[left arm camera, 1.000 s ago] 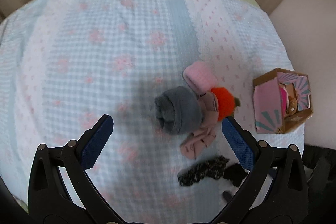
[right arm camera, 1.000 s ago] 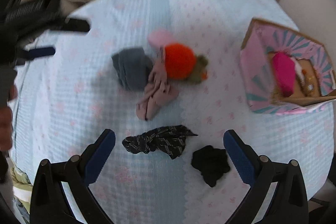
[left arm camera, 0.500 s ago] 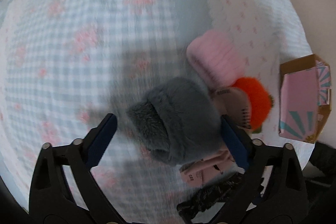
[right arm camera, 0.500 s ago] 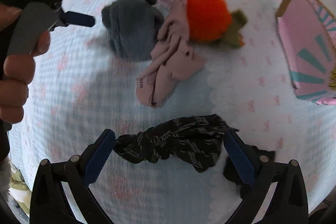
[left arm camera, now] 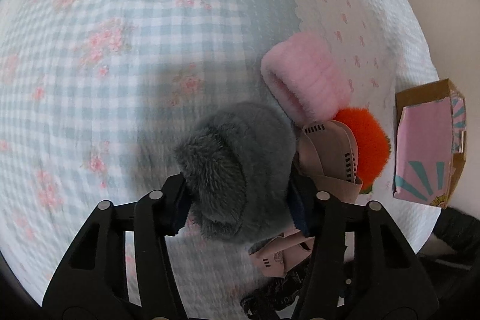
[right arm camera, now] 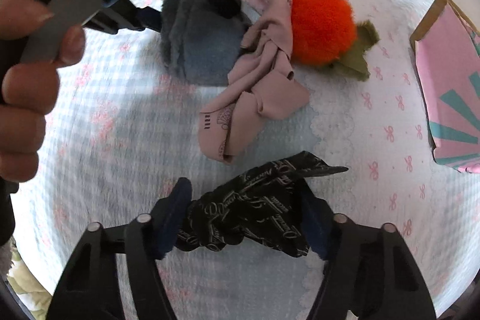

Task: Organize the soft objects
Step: 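Grasp the grey fuzzy sock with the left tool while the right tool grasps the black patterned cloth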

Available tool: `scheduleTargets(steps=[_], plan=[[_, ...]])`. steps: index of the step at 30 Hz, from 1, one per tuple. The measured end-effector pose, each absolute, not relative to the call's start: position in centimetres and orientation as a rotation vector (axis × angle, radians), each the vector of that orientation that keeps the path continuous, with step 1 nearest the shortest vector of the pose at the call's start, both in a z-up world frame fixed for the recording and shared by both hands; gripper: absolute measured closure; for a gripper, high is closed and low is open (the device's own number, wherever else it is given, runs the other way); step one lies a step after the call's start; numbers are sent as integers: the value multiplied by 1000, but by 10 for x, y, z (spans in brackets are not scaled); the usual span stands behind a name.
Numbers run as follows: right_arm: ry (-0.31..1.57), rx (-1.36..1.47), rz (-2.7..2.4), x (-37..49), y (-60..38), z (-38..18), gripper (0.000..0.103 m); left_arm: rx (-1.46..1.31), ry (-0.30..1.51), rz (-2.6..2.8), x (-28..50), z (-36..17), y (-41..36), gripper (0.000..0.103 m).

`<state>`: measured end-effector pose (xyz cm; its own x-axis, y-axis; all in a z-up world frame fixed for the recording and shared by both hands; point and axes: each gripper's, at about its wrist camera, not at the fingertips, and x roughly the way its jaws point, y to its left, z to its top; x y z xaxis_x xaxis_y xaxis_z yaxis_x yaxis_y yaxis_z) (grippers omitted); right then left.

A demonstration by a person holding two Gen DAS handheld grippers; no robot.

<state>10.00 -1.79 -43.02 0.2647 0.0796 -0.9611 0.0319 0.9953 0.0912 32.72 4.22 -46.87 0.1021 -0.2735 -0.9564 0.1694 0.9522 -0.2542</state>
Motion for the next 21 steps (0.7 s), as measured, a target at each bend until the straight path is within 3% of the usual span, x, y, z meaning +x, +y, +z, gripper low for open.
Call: scheduleTargets(steps=[8, 21], plan=[[1274, 111, 51, 88, -20, -421, 58, -110, 1399, -307, 318, -457, 58, 62], [1180, 134, 32, 69, -41, -346, 59, -147, 1325, -246, 295, -390, 99, 62]])
